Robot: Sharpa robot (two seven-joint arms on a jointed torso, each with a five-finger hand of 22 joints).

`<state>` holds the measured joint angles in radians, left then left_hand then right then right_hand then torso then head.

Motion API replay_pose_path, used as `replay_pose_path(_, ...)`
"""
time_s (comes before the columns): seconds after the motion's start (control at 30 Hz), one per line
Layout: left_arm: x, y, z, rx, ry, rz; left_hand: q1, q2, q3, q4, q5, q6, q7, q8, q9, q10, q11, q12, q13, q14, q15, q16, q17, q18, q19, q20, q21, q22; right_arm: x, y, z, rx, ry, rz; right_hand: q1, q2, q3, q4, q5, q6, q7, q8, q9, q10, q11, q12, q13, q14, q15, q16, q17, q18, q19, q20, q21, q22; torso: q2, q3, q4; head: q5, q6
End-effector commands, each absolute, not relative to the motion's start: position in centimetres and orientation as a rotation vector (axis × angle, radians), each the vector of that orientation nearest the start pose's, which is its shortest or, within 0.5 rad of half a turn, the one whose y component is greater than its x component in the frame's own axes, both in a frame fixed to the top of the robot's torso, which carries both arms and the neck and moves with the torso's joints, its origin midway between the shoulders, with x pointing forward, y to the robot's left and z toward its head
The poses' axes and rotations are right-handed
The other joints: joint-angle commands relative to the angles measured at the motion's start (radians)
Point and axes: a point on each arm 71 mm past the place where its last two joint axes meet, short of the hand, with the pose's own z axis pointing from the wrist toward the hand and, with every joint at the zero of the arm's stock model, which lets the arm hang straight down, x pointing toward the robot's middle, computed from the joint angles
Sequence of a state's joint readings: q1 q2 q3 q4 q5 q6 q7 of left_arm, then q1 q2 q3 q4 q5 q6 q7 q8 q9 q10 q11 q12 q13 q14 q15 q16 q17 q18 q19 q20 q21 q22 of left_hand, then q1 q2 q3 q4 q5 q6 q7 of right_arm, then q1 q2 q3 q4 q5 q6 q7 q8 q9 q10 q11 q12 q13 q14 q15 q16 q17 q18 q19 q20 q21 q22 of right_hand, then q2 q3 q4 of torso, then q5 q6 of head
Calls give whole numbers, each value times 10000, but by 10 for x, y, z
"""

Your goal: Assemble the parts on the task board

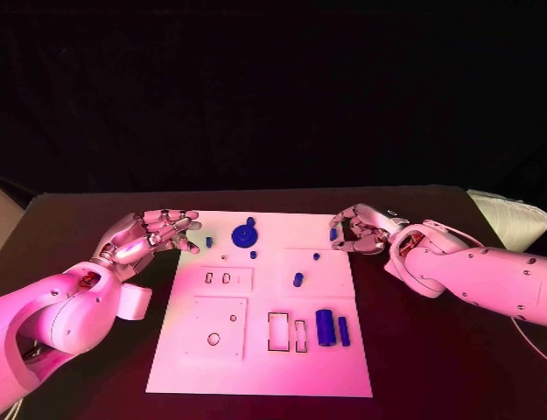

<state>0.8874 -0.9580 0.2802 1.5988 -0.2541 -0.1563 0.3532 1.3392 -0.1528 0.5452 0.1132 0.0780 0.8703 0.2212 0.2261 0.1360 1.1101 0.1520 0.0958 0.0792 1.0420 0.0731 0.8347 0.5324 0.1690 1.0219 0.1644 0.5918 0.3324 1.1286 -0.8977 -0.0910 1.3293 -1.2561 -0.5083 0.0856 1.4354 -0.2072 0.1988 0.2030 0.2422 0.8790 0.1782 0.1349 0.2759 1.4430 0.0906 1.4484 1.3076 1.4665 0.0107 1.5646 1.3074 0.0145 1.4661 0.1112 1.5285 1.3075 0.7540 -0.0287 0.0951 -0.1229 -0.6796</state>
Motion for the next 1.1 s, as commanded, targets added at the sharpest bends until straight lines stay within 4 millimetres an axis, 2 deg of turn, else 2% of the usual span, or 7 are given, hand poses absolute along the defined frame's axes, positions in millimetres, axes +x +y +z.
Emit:
replay_pose_path(0.03,456,241,-196,-9960,14512,-16584,-59,31,25,-48,-53,-34,71,-37,-6,21,0,49,12,67,18,33,14,118,-54,-4,54,8,493,-290,-235,713,15894,5827,10,136,55,81,66,50,5,24,3,53,28,50,1455,1032,59,44,2592,-29,848,60,35,2237,10,6,2,-14,-6)
replay_pose_path(0.2,456,241,-196,-9958,14521,-16571,-62,30,25,-48,-53,-36,73,-38,-7,15,0,49,11,73,18,46,18,118,-53,-5,69,17,494,-289,-236,768,15826,5781,84,355,306,176,-59,195,-21,112,18,103,2,100,1497,1035,37,49,2605,-31,853,43,43,2248,-2,-14,5,-33,-3)
replay_pose_path(0.27,456,241,-196,-9958,14523,-16565,-62,30,25,-48,-53,-36,73,-38,-7,15,0,49,11,73,18,46,18,118,-53,-5,69,17,495,-289,-236,796,15812,5763,96,411,444,215,-150,267,-35,152,21,135,-11,130,1524,1033,26,47,2599,-38,865,33,67,2273,-3,-10,0,-30,-1)
replay_pose_path(0.4,455,241,-195,-9955,14532,-16569,-65,27,24,-47,-54,-40,74,-40,-7,7,1,46,10,75,19,53,20,117,-53,-5,78,22,495,-288,-236,809,15816,5799,84,473,617,270,-168,383,-59,213,28,153,-33,148,1538,1035,9,50,2607,-38,866,19,66,2274,0,-14,-6,-26,1)
replay_pose_path(0.87,455,242,-195,-9967,14569,-16537,-73,25,22,-43,-54,-46,76,-43,-9,-8,5,41,8,74,20,65,23,115,-58,-5,94,33,495,-285,-236,766,15728,5966,76,550,1343,278,-168,1041,-309,657,128,366,-254,335,1716,1043,-175,62,2634,-71,924,-140,177,2390,12,-12,-14,13,-31)
replay_pose_path(1.0,455,243,-195,-9970,14577,-16528,-73,25,22,-43,-54,-46,76,-43,-9,-8,5,41,8,74,20,65,23,115,-58,-5,94,33,494,-284,-234,866,15521,6101,165,617,1617,129,-173,1381,-464,965,243,445,-383,402,1784,1043,-285,62,2634,-85,948,-229,223,2437,12,-10,-11,7,-27)
replay_pose_path(1.1,455,243,-195,-9969,14585,-16530,-77,23,21,-41,-55,-52,78,-45,-10,-19,8,38,6,69,22,71,24,114,-63,-4,104,39,494,-284,-232,1050,15198,6223,160,654,1988,-90,-530,1641,-679,1453,454,543,-572,479,1868,1043,-464,62,2634,-107,984,-398,295,2509,3,-11,-11,24,-35)
